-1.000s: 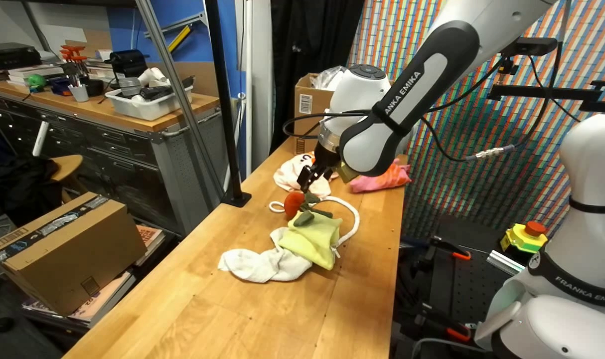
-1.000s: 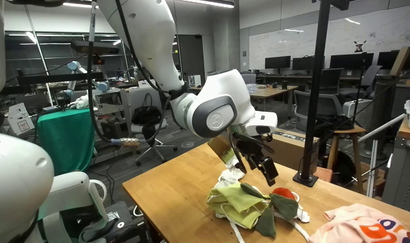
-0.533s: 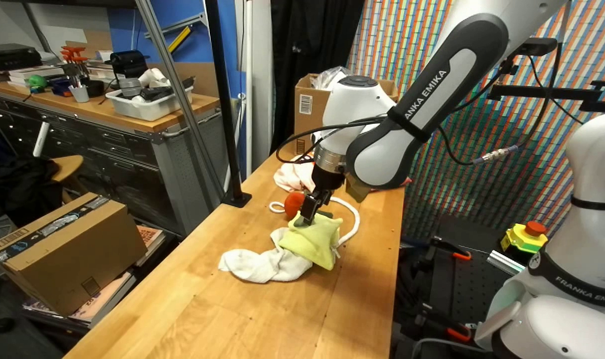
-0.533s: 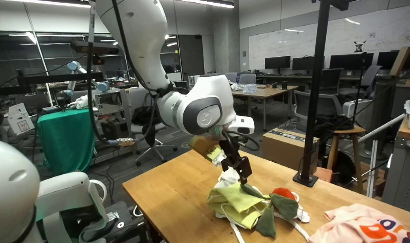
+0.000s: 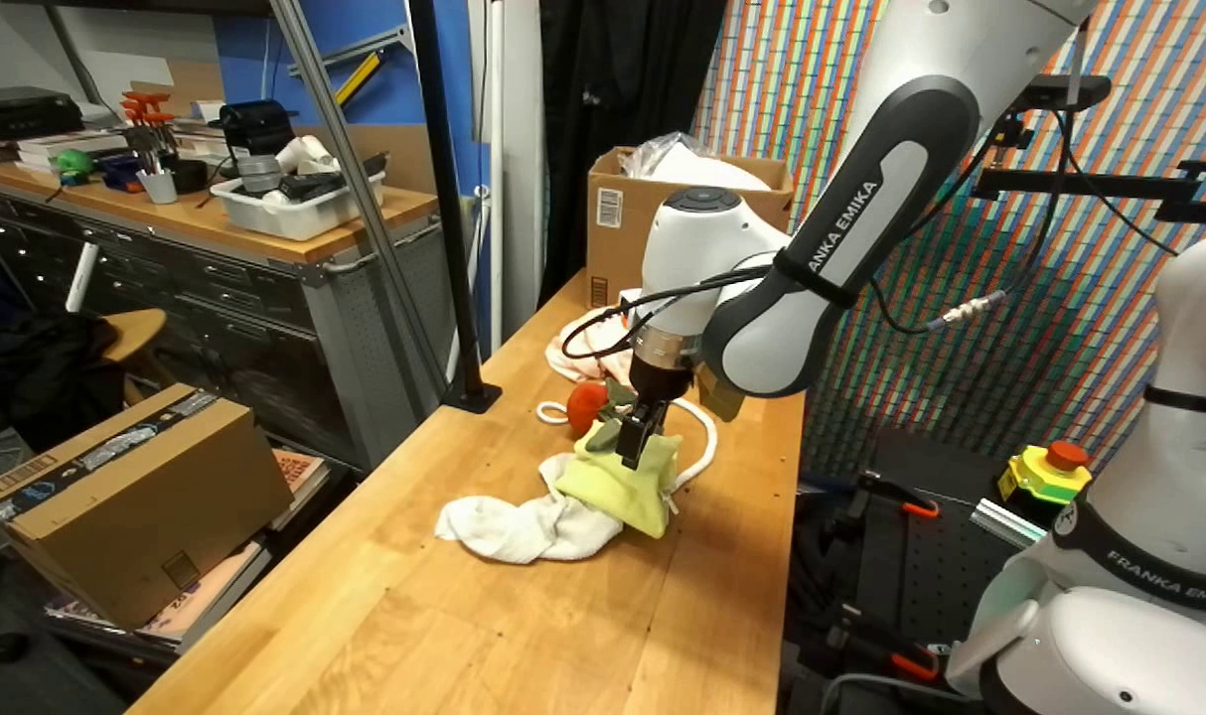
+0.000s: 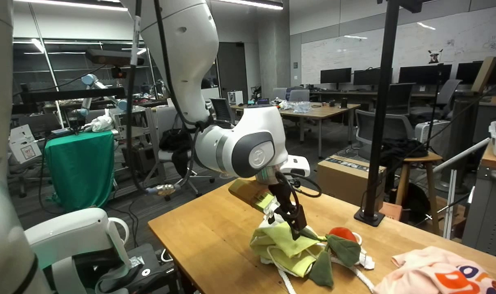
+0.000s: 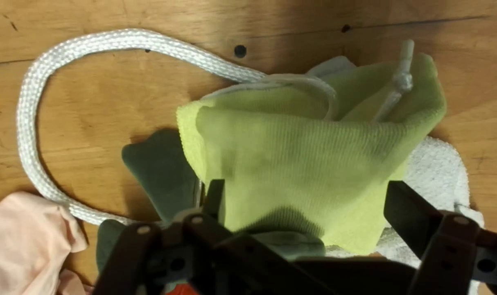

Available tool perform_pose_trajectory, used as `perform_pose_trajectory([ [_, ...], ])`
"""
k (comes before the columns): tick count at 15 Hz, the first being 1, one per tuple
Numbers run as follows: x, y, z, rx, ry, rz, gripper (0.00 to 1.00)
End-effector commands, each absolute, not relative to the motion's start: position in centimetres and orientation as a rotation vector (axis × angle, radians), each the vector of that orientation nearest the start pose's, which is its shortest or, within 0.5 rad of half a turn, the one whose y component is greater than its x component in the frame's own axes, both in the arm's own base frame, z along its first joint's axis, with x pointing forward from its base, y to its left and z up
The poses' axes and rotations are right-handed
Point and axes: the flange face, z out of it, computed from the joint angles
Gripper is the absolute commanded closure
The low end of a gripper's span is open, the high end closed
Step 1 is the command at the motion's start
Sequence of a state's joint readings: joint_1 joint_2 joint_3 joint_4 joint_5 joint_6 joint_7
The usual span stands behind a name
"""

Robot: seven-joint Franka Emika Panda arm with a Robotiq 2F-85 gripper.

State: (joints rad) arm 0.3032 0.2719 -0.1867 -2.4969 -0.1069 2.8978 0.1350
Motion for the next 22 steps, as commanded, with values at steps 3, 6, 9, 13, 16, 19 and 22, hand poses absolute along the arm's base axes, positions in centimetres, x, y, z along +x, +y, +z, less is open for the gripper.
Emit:
perform_pose_trajectory([
  [3, 48.2, 6.1, 17.8, -3.217, -0.179, -0.216, 0.0],
  [6, 48.1, 6.5, 17.1, -3.22, -0.195, -0.198, 0.0],
  [9, 47.8, 7.0, 16.5, -3.218, -0.208, -0.175, 0.0],
  [13, 47.4, 7.7, 15.8, -3.203, -0.227, -0.146, 0.0],
  [16, 47.2, 8.3, 15.6, -3.177, -0.232, -0.14, 0.22],
  [19, 47.2, 8.6, 15.5, -3.162, -0.222, -0.14, 0.42],
  [22, 47.2, 8.6, 15.5, -3.152, -0.201, -0.144, 0.65],
])
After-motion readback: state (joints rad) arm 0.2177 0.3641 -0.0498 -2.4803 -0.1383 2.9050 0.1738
